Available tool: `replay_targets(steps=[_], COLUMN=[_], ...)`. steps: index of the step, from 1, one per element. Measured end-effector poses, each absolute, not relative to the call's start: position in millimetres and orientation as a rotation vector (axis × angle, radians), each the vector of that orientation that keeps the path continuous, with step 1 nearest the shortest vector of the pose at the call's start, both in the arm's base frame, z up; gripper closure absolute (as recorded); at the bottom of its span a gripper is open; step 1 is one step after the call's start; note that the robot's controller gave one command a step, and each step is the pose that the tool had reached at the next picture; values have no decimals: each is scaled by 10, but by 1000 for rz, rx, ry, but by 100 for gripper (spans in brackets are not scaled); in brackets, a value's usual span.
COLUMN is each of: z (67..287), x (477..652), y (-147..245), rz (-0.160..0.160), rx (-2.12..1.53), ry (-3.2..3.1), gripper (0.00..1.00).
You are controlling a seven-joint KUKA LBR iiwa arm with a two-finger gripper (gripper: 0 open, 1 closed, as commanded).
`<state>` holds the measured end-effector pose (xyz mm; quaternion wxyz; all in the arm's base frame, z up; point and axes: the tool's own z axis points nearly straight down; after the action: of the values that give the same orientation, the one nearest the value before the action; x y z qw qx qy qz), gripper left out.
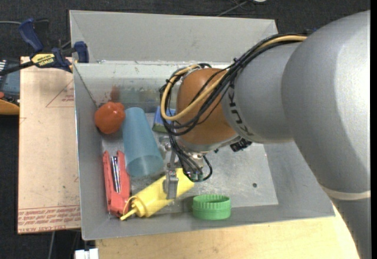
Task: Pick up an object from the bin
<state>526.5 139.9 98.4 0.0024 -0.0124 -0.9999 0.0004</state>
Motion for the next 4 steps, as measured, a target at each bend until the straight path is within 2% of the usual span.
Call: replay_targets(steps=[1, 2, 3, 4], z=[1853, 1424, 1404, 743], x=[5852, 5462, 5430, 5366], y=[1241, 1142, 1030, 1098], rz=[-14, -11, -7, 0], rx=[-57, 37, 158, 751], ry=[-3184, -3166, -3147, -3053], gripper=[0, 0, 0, 0])
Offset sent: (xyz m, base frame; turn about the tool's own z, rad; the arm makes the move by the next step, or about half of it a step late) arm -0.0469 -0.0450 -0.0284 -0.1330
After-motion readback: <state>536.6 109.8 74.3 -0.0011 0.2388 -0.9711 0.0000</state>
